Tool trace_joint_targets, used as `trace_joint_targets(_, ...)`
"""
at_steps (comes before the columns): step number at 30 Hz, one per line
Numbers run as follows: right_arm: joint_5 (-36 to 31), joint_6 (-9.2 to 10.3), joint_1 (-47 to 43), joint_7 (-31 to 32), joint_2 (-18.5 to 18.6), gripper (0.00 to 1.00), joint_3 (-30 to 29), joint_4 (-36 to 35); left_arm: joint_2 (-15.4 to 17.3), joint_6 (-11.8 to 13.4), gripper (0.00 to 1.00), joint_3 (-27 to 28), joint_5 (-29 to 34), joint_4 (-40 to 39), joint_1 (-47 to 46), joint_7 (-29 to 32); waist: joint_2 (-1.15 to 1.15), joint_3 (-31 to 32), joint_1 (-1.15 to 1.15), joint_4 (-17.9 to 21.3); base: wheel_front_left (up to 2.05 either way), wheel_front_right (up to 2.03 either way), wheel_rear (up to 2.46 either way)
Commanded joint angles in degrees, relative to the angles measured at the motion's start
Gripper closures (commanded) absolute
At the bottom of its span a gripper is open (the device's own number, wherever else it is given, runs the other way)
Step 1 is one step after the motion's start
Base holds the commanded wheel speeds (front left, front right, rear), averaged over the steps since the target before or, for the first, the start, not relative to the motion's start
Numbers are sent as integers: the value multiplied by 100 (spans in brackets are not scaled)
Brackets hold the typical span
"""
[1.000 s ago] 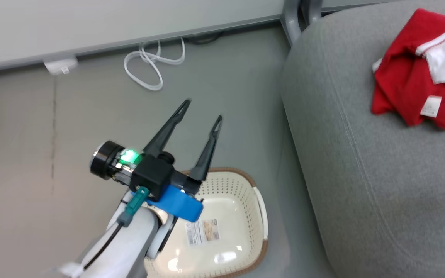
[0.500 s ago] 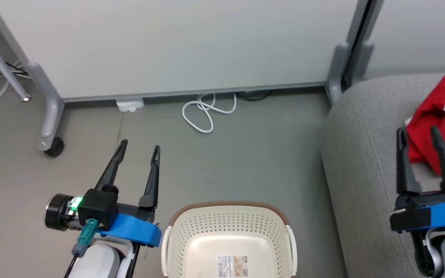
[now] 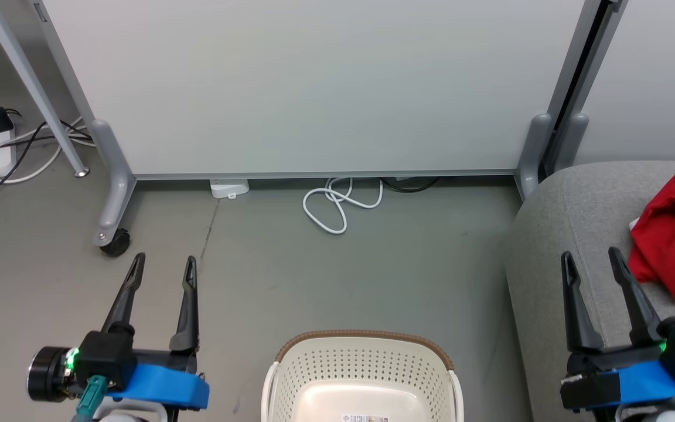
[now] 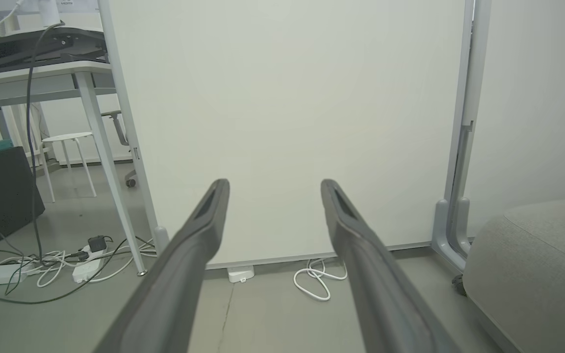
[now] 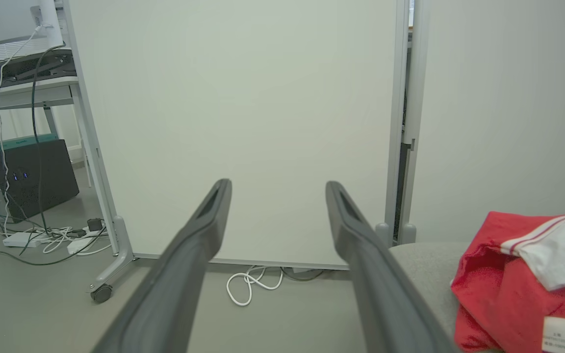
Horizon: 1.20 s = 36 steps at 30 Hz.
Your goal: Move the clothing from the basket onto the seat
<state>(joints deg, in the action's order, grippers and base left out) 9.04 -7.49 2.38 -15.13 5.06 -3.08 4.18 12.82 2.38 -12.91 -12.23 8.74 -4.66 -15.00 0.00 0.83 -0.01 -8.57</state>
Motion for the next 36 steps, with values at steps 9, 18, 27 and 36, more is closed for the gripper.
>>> trace_joint_targets(9, -117, -1, -690, -1, -176, 0, -160, -277, -231, -322, 0, 333, 181, -37, 441, -26, 0, 148, 1, 52, 0, 0, 0)
trace_joint_targets(18, -171, -1, -848, -1, -217, 0, -165, -175, -429, -538, 0, 465, 313, 84, 469, -26, 0, 186, 1, 91, 0, 0, 0)
trace_joint_targets(27, -52, -1, -810, -1, -219, 0, -137, -108, -500, -638, 0, 577, 438, 158, 467, -26, 0, 184, 1, 108, 0, 0, 0)
trace_joint_targets(36, -34, 0, -776, 0, -212, 100, -130, -98, -566, -698, 100, 633, 472, 179, 432, 1, 0, 160, 1, 144, 0, 0, 0)
